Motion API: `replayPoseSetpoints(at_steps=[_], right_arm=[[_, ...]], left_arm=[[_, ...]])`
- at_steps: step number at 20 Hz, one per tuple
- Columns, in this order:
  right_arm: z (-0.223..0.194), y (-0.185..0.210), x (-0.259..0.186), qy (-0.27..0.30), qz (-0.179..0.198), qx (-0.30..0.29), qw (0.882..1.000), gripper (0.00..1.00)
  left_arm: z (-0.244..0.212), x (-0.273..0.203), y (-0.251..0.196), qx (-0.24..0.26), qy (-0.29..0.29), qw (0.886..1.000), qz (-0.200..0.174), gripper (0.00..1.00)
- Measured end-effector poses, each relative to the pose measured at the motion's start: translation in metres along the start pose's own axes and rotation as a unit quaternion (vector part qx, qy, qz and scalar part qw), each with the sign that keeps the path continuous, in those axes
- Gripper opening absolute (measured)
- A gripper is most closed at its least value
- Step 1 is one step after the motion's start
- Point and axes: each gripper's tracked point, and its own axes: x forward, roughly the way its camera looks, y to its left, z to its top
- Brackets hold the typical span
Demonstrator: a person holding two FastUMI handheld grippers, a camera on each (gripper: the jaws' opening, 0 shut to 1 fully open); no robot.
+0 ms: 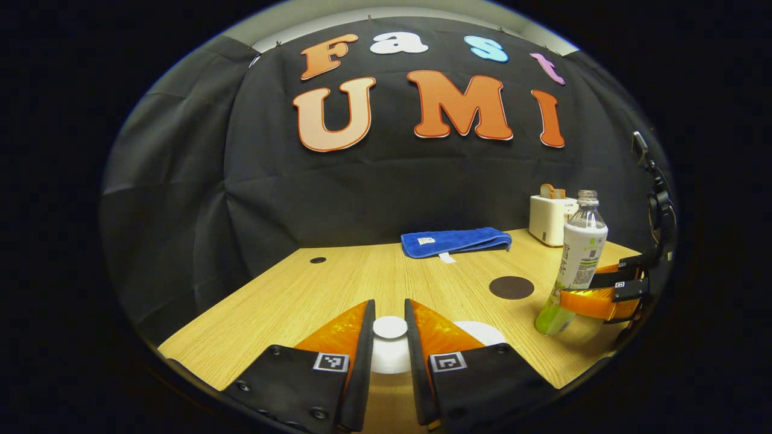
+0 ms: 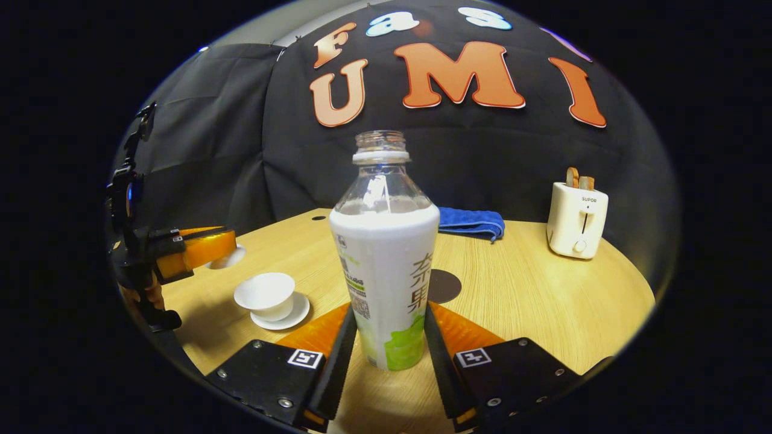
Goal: Open the teacup lid with one hand, grasp the water bottle and pour water into the teacup with the other hand; after pouring, place the water bottle on the coaster and then close the teacup lid.
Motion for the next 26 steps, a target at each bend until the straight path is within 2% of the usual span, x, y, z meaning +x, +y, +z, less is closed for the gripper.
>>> replayPoseSetpoints(at_steps=[3,8,11,15,19,24,26], right_arm=[[0.005,0.009,-0.005,0.001,0.015,-0.016,1.0,0.65],[0.018,-0.01,-0.007,0.001,-0.037,-0.126,0.991,0.64],[0.019,-0.015,-0.006,0.009,-0.044,-0.19,0.981,0.64],[0.027,-0.026,-0.003,0.011,-0.069,-0.282,0.957,0.64],[0.038,-0.032,0.002,-0.003,-0.093,-0.347,0.933,0.64],[0.053,-0.034,0.01,-0.012,-0.118,-0.443,0.889,0.64],[0.055,-0.035,0.012,-0.012,-0.12,-0.47,0.874,0.64]], left_arm=[[-0.006,-0.002,0.01,-0.008,0.004,1.0,0.008,0.35],[-0.006,-0.005,0.024,-0.014,0.003,1.0,0.016,0.35],[-0.005,-0.009,0.034,-0.011,-0.001,1.0,0.026,0.35],[-0.008,-0.012,0.045,-0.015,0.002,0.999,0.035,0.35],[-0.01,-0.014,0.054,-0.013,0.002,0.999,0.043,0.35],[-0.011,-0.014,0.062,-0.01,0.001,0.999,0.049,0.35],[-0.015,-0.013,0.065,-0.01,0.004,0.998,0.054,0.35]])
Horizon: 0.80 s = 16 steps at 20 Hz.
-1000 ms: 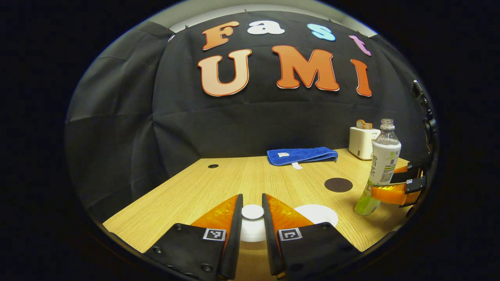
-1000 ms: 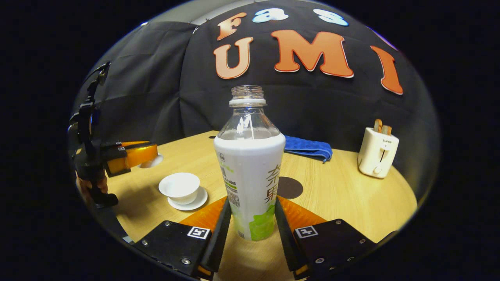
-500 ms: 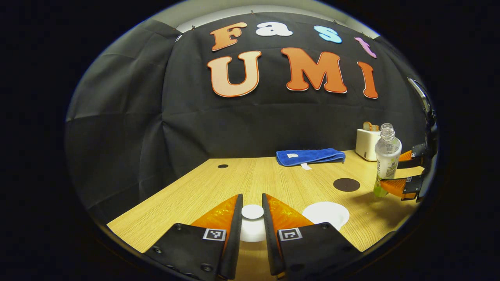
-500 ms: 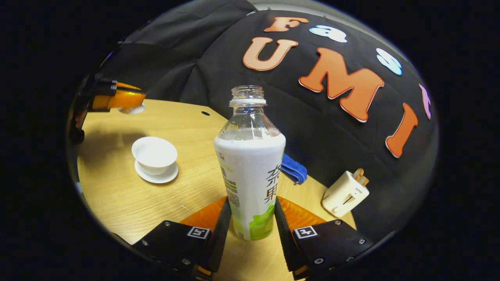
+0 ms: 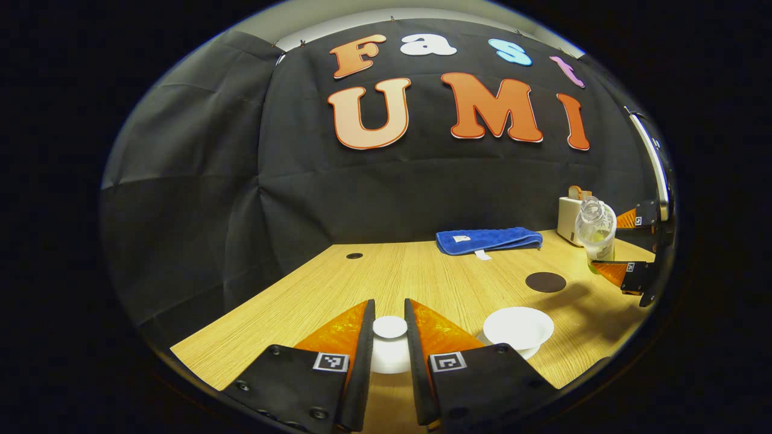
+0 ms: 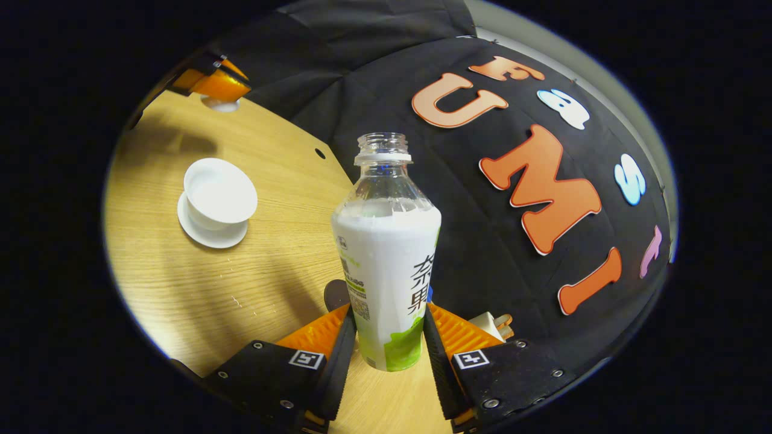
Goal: Open the teacup lid with one hand, grasp the water bottle and pour water into the teacup with the other hand; after pouring, place the water bottle on the coaster and then close the teacup lid.
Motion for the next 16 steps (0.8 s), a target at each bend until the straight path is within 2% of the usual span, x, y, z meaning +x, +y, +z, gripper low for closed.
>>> replayPoseSetpoints(at_steps=[9,10,11,13,14,16], right_arm=[[0.009,0.003,0.008,-0.023,-0.014,-0.125,0.992,0.63],[0.011,0.004,0.009,-0.025,-0.017,-0.136,0.99,0.64],[0.013,0.004,0.007,-0.029,-0.02,-0.148,0.988,0.64],[0.014,0.005,0.007,-0.039,-0.027,-0.173,0.984,0.64],[0.018,0.004,0.008,-0.051,-0.038,-0.188,0.98,0.67],[0.026,-0.009,0.013,-0.061,-0.06,-0.221,0.972,0.63]], left_arm=[[-0.008,-0.001,0.012,-0.004,0.008,1.0,0.007,0.35],[-0.009,-0.002,0.013,-0.004,0.009,1.0,0.008,0.31],[-0.011,0.0,0.014,-0.003,0.011,1.0,0.011,0.34],[-0.013,0.0,0.017,-0.004,0.012,1.0,0.014,0.34],[-0.013,-0.001,0.018,-0.008,0.012,1.0,0.012,0.35],[-0.015,-0.001,0.016,-0.021,0.013,1.0,0.006,0.35]])
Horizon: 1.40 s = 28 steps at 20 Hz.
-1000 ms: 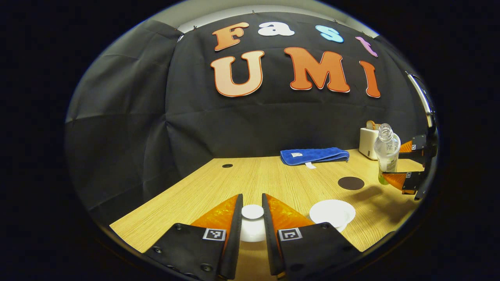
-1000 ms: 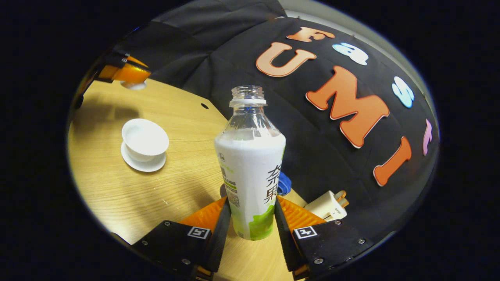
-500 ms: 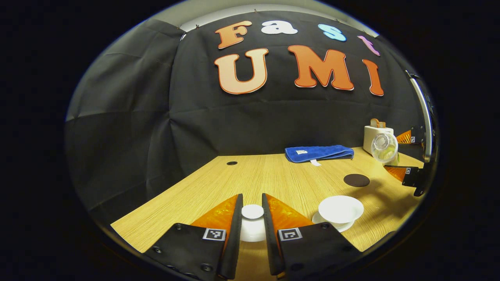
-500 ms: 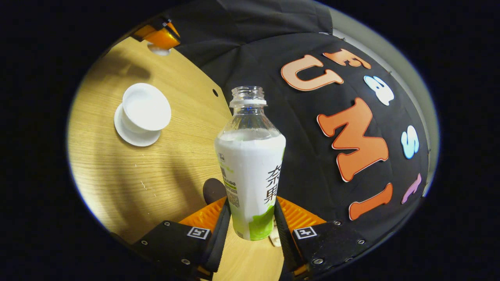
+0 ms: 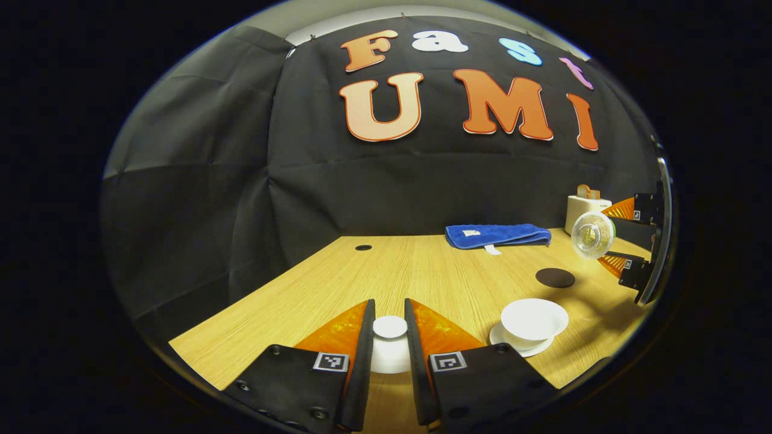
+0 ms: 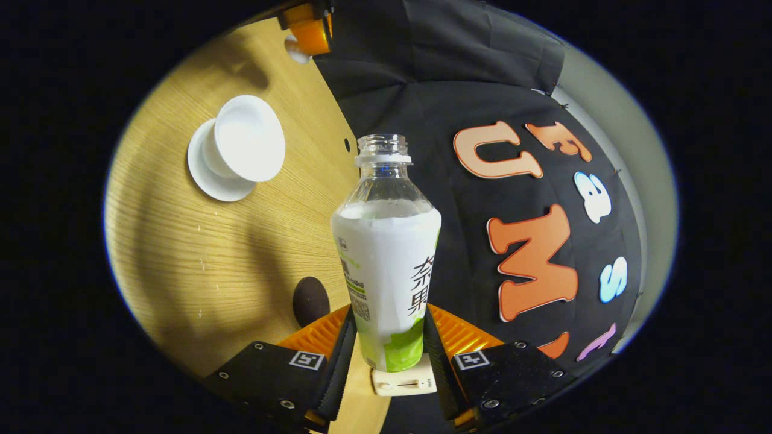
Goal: Open the teacup lid with one hand, grasp the water bottle and pour water into the teacup with the other hand; after pouring, place the water bottle on the coaster and then close the teacup lid.
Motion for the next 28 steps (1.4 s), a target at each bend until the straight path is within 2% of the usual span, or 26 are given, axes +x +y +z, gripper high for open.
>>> replayPoseSetpoints(at_steps=[1,2,4,6,7,8,11,12,13,14,16,18,20,28], right_arm=[[0.001,-0.005,0.003,-0.003,-0.006,-0.013,1.0,0.63],[0.001,-0.007,0.007,-0.007,-0.009,-0.025,1.0,0.63],[0.001,-0.011,0.007,-0.011,-0.018,-0.045,0.999,0.63],[0.004,-0.019,0.007,-0.018,-0.041,-0.074,0.996,0.64],[0.006,-0.022,0.006,-0.022,-0.048,-0.091,0.994,0.63],[0.008,-0.026,0.006,-0.027,-0.056,-0.105,0.993,0.63],[0.013,-0.028,0.003,-0.04,-0.066,-0.132,0.988,0.63],[0.015,-0.03,0.004,-0.043,-0.069,-0.14,0.987,0.63],[0.017,-0.031,0.004,-0.045,-0.072,-0.147,0.986,0.67],[0.017,-0.031,0.005,-0.047,-0.075,-0.154,0.984,0.63],[0.022,-0.033,0.004,-0.054,-0.081,-0.173,0.98,0.63],[0.023,-0.033,0.004,-0.058,-0.082,-0.182,0.978,0.63],[0.022,-0.034,0.004,-0.059,-0.084,-0.185,0.977,0.63],[0.03,-0.056,0.006,-0.068,-0.111,-0.217,0.967,0.63]], left_arm=[[-0.001,0.0,0.001,-0.002,0.0,1.0,0.001,0.31],[0.0,0.0,0.003,-0.003,0.001,1.0,0.003,0.35],[0.001,-0.002,0.006,-0.003,0.0,1.0,0.006,0.31],[0.001,-0.005,0.009,0.0,0.0,1.0,0.009,0.31],[0.001,-0.006,0.009,0.001,0.001,1.0,0.009,0.35],[0.001,-0.006,0.01,0.001,0.002,1.0,0.01,0.31],[0.0,-0.007,0.01,0.003,0.003,1.0,0.01,0.31],[0.0,-0.007,0.01,0.003,0.002,1.0,0.01,0.35],[-0.001,-0.009,0.012,0.003,0.003,1.0,0.011,0.35],[-0.001,-0.01,0.013,0.003,0.002,1.0,0.012,0.35],[-0.006,-0.01,0.015,0.003,0.007,1.0,0.015,0.35],[-0.008,-0.013,0.017,0.001,0.009,1.0,0.018,0.31],[-0.008,-0.014,0.021,0.003,0.008,1.0,0.021,0.35],[-0.009,-0.018,0.019,0.003,0.009,1.0,0.019,0.35]])
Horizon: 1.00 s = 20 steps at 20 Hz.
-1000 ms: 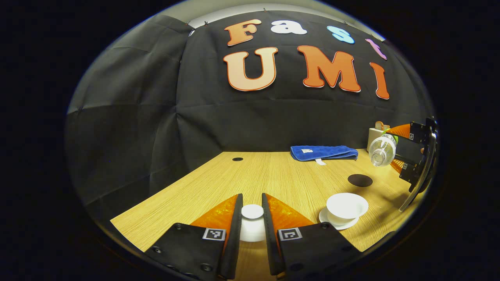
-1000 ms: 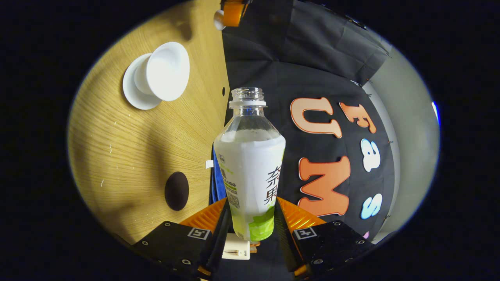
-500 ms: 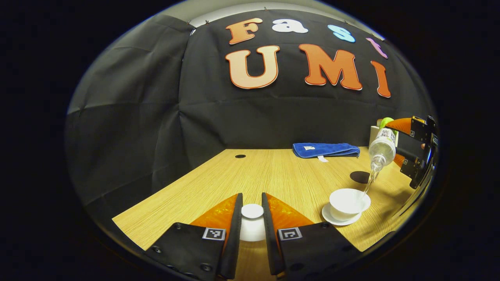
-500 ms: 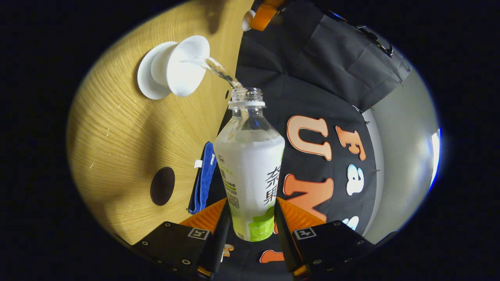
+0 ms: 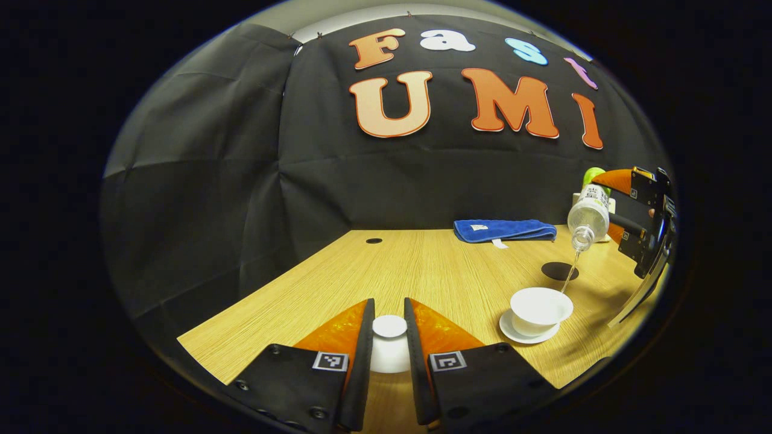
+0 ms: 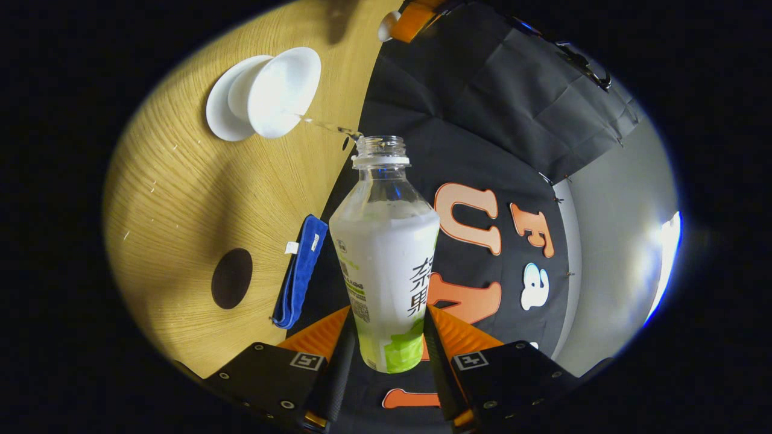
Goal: Open the teacup lid with one hand, grasp the water bottle and pour water into the teacup with the other hand; after pouring, place the water bottle on the coaster and then close the teacup lid.
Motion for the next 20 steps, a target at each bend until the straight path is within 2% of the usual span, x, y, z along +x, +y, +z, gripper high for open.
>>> replayPoseSetpoints(at_steps=[6,7,8,10,12,13,14,16,17,18,19,20], right_arm=[[-0.001,-0.018,0.007,-0.011,-0.018,-0.025,0.999,0.63],[-0.002,-0.021,0.008,-0.013,-0.022,-0.03,0.999,0.66],[-0.002,-0.025,0.01,-0.013,-0.026,-0.038,0.999,0.63],[-0.001,-0.034,0.012,-0.017,-0.036,-0.049,0.998,0.63],[-0.001,-0.039,0.015,-0.021,-0.044,-0.054,0.997,0.63],[0.0,-0.044,0.017,-0.023,-0.048,-0.059,0.997,0.63],[0.001,-0.048,0.018,-0.026,-0.053,-0.064,0.996,0.63],[0.002,-0.05,0.019,-0.029,-0.054,-0.073,0.995,0.63],[0.005,-0.051,0.019,-0.035,-0.054,-0.078,0.995,0.63],[0.008,-0.051,0.021,-0.04,-0.053,-0.084,0.994,0.63],[0.011,-0.053,0.022,-0.045,-0.055,-0.089,0.993,0.63],[0.013,-0.054,0.023,-0.048,-0.056,-0.095,0.993,0.63]], left_arm=[[0.0,-0.003,-0.001,-0.001,0.001,1.0,-0.003,0.35],[0.0,-0.002,-0.001,-0.002,0.001,1.0,-0.004,0.35],[0.0,-0.002,-0.001,-0.002,0.002,1.0,-0.004,0.35],[0.001,-0.002,-0.002,0.0,0.003,1.0,-0.005,0.32],[0.004,-0.003,-0.001,0.003,0.001,1.0,-0.006,0.35],[0.005,-0.003,0.0,0.004,0.0,1.0,-0.005,0.31],[0.005,-0.003,-0.001,0.004,0.001,1.0,-0.006,0.35],[0.006,-0.002,-0.001,0.005,0.004,1.0,-0.008,0.35],[0.006,-0.003,-0.002,0.006,0.004,1.0,-0.008,0.31],[0.008,-0.004,-0.002,0.005,0.003,1.0,-0.01,0.35],[0.01,-0.005,-0.002,0.004,0.002,1.0,-0.012,0.32],[0.011,-0.006,-0.001,0.003,0.001,1.0,-0.013,0.35]])
